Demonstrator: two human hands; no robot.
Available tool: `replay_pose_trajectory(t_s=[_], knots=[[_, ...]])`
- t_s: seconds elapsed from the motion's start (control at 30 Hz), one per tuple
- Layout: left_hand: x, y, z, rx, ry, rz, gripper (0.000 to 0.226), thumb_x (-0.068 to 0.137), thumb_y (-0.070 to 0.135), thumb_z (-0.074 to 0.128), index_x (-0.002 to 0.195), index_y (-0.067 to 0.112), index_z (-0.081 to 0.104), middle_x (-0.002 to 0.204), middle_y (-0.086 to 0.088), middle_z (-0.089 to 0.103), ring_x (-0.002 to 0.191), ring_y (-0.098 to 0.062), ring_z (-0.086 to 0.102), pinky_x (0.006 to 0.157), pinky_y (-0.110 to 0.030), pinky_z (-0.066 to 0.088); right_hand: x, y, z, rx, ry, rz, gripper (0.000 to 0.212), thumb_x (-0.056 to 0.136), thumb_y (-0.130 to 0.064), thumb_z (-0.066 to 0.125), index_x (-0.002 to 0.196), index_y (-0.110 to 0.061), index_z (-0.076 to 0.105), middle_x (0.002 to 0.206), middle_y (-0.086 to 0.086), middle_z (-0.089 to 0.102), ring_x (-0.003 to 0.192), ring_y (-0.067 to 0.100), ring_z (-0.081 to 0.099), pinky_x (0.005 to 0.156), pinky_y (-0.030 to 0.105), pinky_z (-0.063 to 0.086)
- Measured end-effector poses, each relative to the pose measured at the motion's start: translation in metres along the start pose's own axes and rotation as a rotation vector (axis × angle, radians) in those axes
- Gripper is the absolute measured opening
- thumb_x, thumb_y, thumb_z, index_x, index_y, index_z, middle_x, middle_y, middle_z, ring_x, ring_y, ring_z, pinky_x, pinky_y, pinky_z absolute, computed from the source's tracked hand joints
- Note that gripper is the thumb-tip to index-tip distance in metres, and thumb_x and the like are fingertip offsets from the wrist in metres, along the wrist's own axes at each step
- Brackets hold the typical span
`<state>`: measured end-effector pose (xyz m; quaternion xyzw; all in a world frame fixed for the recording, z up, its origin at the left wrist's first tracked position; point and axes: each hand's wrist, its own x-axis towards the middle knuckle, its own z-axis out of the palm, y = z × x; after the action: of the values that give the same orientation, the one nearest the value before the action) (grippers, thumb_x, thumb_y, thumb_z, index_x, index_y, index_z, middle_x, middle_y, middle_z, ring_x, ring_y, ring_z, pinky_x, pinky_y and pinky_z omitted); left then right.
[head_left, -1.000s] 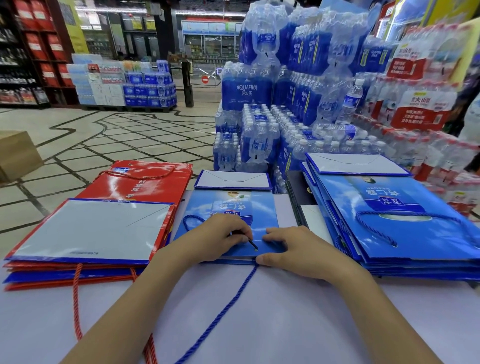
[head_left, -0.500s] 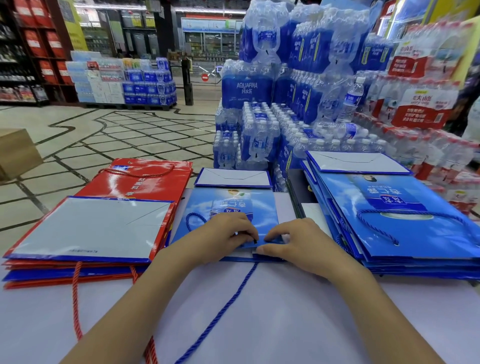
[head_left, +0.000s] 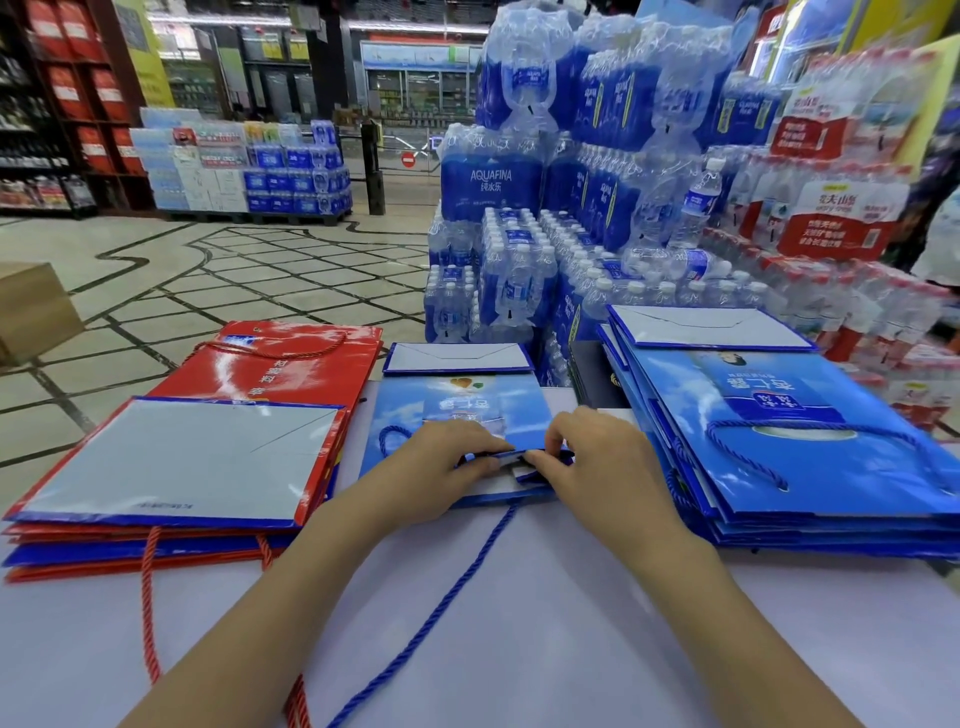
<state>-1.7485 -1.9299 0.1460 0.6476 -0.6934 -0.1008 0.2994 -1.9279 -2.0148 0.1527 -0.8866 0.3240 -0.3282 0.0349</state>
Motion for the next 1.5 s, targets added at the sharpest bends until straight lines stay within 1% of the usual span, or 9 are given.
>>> replay_pose_trajectory(t_s=[0.2,0.4,0.67,0.8,0.97,1.13,1.27,1.4,1.5], knots=[[0.002,-0.004,0.002,-0.005,0.077,0.029,0.026,0.098,0.017,0.055,0.12,0.018,0.069,0.108,0.007,0.067,0.099,-0.004,0.053,0.085,-0.011,0.038,-0.006,-0.009,0.01,-0.039,-0.059,0.101,0.034,0.096,-0.048,0.052,0.088,-0.024,0.075,0.081,-0.001,0.072,0.078,0.024,0.062,0.068,0.033,0.046],[0.003,-0.004,0.006,-0.002,0.064,0.061,0.027,0.098,0.014,0.054,0.12,0.02,0.069,0.107,0.005,0.064,0.1,-0.006,0.052,0.087,-0.014,0.039,-0.007,-0.009,0.02,0.068,-0.116,0.246,0.032,0.093,-0.044,0.055,0.079,-0.019,0.07,0.074,0.002,0.067,0.072,0.026,0.054,0.067,0.036,0.045],[0.005,-0.009,0.008,-0.006,0.093,-0.092,0.023,0.098,0.014,0.053,0.115,0.018,0.068,0.106,0.009,0.069,0.091,-0.003,0.056,0.08,-0.009,0.038,-0.004,-0.012,0.016,-0.002,-0.17,0.157,0.025,0.094,-0.039,0.051,0.088,-0.022,0.069,0.085,0.0,0.07,0.083,0.026,0.059,0.067,0.032,0.036],[0.004,-0.008,0.009,-0.021,0.057,-0.11,0.021,0.098,0.018,0.052,0.113,0.023,0.067,0.103,0.012,0.068,0.089,-0.002,0.056,0.081,-0.021,0.042,-0.003,-0.008,0.011,-0.125,-0.163,0.015,0.023,0.099,-0.034,0.044,0.103,-0.026,0.065,0.099,-0.004,0.066,0.09,0.022,0.06,0.065,0.031,0.033],[0.003,-0.005,0.005,-0.094,0.046,-0.111,0.02,0.099,0.022,0.052,0.112,0.026,0.066,0.102,0.021,0.064,0.091,0.008,0.054,0.075,-0.009,0.037,-0.004,-0.009,0.012,-0.185,0.065,-0.068,0.011,0.079,-0.019,0.077,0.075,-0.017,0.067,0.074,0.0,0.056,0.056,0.026,0.053,0.048,0.03,0.034],[0.001,-0.005,0.001,-0.113,0.01,-0.116,0.022,0.098,0.024,0.053,0.116,0.026,0.066,0.105,0.018,0.064,0.093,0.008,0.053,0.071,-0.005,0.035,-0.001,-0.002,0.014,-0.093,0.112,-0.068,0.022,0.075,-0.025,0.082,0.086,-0.019,0.065,0.084,-0.004,0.065,0.077,0.024,0.058,0.067,0.038,0.042],[-0.002,0.0,-0.001,-0.159,-0.019,-0.128,0.019,0.097,0.024,0.057,0.112,0.025,0.068,0.096,0.022,0.063,0.083,0.012,0.053,0.07,-0.007,0.037,-0.001,0.006,0.017,-0.089,0.056,-0.078,0.009,0.081,-0.029,0.077,0.076,-0.026,0.07,0.073,-0.009,0.067,0.073,0.023,0.059,0.067,0.034,0.03],[0.001,-0.001,-0.003,-0.205,-0.03,-0.256,0.023,0.097,0.037,0.054,0.107,0.025,0.071,0.103,0.015,0.069,0.091,0.007,0.057,0.082,-0.015,0.044,0.0,0.008,0.016,-0.142,0.032,-0.101,0.013,0.084,-0.033,0.072,0.072,-0.029,0.07,0.07,-0.01,0.066,0.072,0.022,0.057,0.067,0.036,0.031],[0.003,-0.008,-0.003,-0.114,-0.047,-0.325,0.029,0.093,0.043,0.057,0.089,0.018,0.072,0.098,-0.011,0.068,0.087,-0.021,0.06,0.088,-0.044,0.05,0.0,0.009,0.013,-0.161,-0.073,-0.104,0.017,0.093,-0.038,0.062,0.083,-0.03,0.073,0.084,-0.01,0.069,0.087,0.02,0.055,0.07,0.034,0.017]])
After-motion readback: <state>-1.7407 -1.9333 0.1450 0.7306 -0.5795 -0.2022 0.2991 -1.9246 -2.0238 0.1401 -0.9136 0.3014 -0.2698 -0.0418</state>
